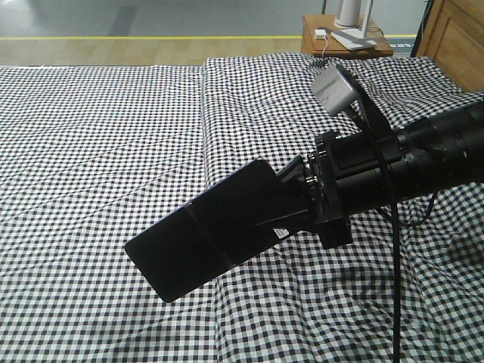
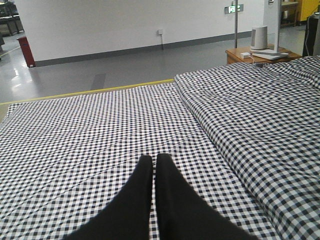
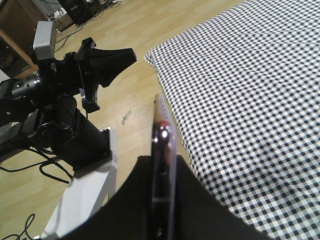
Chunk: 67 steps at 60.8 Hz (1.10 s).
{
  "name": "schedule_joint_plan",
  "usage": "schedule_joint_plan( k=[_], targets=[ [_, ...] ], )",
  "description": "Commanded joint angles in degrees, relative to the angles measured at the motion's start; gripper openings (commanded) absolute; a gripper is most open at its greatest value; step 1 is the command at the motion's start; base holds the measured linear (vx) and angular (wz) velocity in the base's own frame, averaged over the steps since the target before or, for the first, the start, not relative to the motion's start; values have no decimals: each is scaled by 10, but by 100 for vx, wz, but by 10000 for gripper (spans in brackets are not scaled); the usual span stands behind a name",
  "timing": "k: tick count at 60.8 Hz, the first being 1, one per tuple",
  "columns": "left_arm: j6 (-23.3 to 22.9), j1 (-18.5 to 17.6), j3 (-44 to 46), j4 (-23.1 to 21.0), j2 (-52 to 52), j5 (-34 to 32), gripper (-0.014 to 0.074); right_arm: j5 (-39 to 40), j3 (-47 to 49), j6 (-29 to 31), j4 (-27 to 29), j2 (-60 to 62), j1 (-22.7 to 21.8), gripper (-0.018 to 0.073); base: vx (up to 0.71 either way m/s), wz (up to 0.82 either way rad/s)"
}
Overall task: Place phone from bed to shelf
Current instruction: 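Hold the phone in the right gripper while the base turns away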
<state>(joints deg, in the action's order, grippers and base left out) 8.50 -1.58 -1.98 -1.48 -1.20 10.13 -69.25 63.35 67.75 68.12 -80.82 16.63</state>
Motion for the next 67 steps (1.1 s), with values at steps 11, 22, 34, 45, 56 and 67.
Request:
schedule_joint_plan(
  k=[11, 22, 34, 45, 56, 67],
  targets=[
    [-3, -2, 13, -5, -2, -41, 1, -45, 14, 1, 47, 20, -2, -2, -4, 12],
    [-3, -2, 13, -5, -2, -41, 1, -45, 14, 1, 47, 20, -2, -2, -6, 22],
    [-3, -2, 13, -5, -2, -41, 1, -41, 14, 1, 47, 20, -2, -2, -10, 37],
    [-3, -2, 13, -5, -2, -41, 1, -39, 14, 1, 47, 20, -2, -2, -13, 47],
    [-3, -2, 13, -5, -2, -41, 1, -39, 14, 1, 47, 20, -2, -2, -14, 50],
    [-3, -2, 13, -5, -2, -41, 1, -39, 14, 1, 47, 20, -2, -2, -14, 51]
  ],
)
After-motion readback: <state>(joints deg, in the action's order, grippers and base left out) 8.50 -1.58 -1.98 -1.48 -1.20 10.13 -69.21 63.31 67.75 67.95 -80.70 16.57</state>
